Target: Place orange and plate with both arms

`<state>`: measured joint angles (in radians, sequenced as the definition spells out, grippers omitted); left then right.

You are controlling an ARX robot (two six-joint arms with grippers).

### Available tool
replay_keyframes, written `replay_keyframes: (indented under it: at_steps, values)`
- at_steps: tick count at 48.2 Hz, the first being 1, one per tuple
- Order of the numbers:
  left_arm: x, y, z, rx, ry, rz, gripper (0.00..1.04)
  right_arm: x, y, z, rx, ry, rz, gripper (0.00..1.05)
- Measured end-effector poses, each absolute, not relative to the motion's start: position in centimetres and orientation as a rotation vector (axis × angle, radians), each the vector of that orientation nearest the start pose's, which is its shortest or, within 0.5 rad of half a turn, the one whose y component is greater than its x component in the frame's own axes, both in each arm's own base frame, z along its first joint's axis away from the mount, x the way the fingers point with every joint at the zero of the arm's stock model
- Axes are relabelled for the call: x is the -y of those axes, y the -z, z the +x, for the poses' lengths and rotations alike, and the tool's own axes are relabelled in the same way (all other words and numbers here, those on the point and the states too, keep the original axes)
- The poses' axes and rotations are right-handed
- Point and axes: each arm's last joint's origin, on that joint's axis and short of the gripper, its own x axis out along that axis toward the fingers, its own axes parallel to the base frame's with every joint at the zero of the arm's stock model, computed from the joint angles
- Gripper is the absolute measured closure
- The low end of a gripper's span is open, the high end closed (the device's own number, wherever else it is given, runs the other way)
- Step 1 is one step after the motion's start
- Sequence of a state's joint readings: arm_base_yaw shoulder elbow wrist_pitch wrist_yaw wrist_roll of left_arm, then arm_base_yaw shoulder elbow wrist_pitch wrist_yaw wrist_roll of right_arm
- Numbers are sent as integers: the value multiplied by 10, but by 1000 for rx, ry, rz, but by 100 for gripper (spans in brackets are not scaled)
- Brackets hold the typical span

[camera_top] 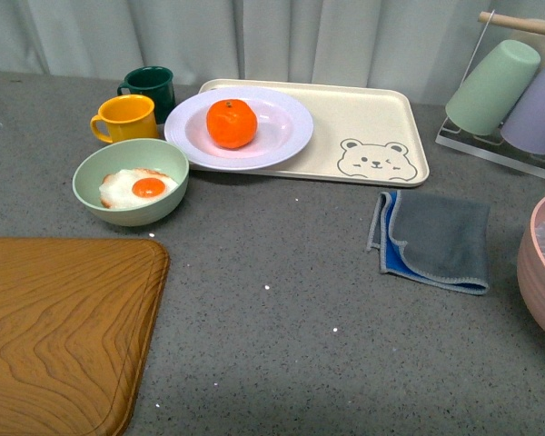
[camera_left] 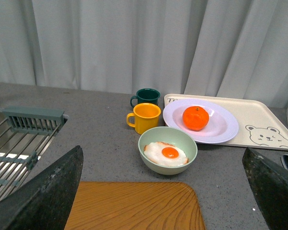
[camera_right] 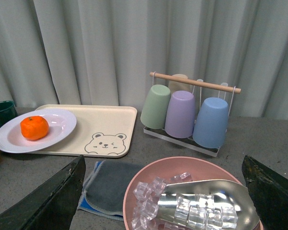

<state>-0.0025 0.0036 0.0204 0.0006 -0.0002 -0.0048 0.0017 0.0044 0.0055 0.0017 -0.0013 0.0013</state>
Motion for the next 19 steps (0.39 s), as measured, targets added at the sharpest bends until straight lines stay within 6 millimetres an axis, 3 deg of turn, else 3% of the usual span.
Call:
replay_keyframes:
  at_steps: [19]
  values:
    - [0, -170, 97, 17, 2, -5, 7, 0, -165, 98, 3, -3, 1, 9]
